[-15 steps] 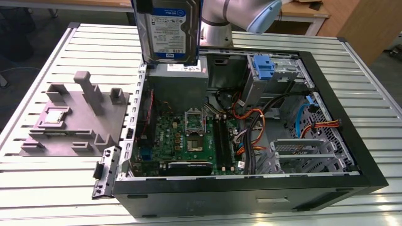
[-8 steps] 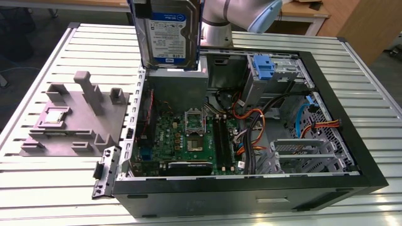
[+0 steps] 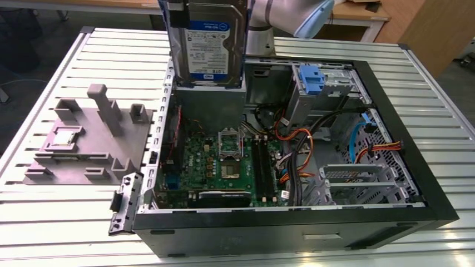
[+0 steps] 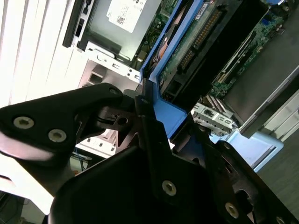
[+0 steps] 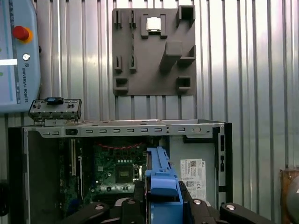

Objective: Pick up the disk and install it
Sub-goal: 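Pick up the disk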

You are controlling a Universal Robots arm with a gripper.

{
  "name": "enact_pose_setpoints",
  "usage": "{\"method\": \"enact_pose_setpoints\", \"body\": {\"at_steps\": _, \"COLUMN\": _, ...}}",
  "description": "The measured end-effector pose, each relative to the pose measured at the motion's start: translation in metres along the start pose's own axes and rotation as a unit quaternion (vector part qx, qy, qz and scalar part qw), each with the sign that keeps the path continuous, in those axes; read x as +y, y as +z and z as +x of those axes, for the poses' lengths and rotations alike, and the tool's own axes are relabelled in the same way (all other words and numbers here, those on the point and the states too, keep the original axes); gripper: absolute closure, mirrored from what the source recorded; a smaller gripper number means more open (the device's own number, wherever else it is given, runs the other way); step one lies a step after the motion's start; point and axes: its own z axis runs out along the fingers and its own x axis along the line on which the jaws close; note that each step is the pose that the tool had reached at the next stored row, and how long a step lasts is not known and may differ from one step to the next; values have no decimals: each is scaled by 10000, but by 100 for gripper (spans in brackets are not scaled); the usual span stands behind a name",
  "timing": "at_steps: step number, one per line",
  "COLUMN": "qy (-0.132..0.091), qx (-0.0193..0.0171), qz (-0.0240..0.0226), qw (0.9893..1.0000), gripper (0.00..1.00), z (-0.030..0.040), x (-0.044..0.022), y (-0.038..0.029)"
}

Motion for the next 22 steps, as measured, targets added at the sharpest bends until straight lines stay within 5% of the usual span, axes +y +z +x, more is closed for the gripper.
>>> {"method": "enact_pose_setpoints", "body": {"at_steps": 3, "qy": 0, "qx": 0, "qz": 0, "qw": 10000, "gripper": 63, "z": -2, "x": -77, "y": 12}}
{"method": "enact_pose_setpoints", "body": {"at_steps": 8, "qy": -1, "qx": 0, "qz": 0, "qw": 10000, "gripper": 63, "z": 46, "x": -100, "y": 30}}
{"method": "enact_pose_setpoints", "body": {"at_steps": 15, "qy": -1, "qx": 1, "qz": 0, "qw": 10000, "gripper": 63, "z": 305, "x": -114, "y": 52}}
{"method": "enact_pose_setpoints", "body": {"at_steps": 22, "qy": 0, "qx": 1, "qz": 0, "qw": 10000, "gripper": 63, "z": 325, "x": -375, "y": 99}}
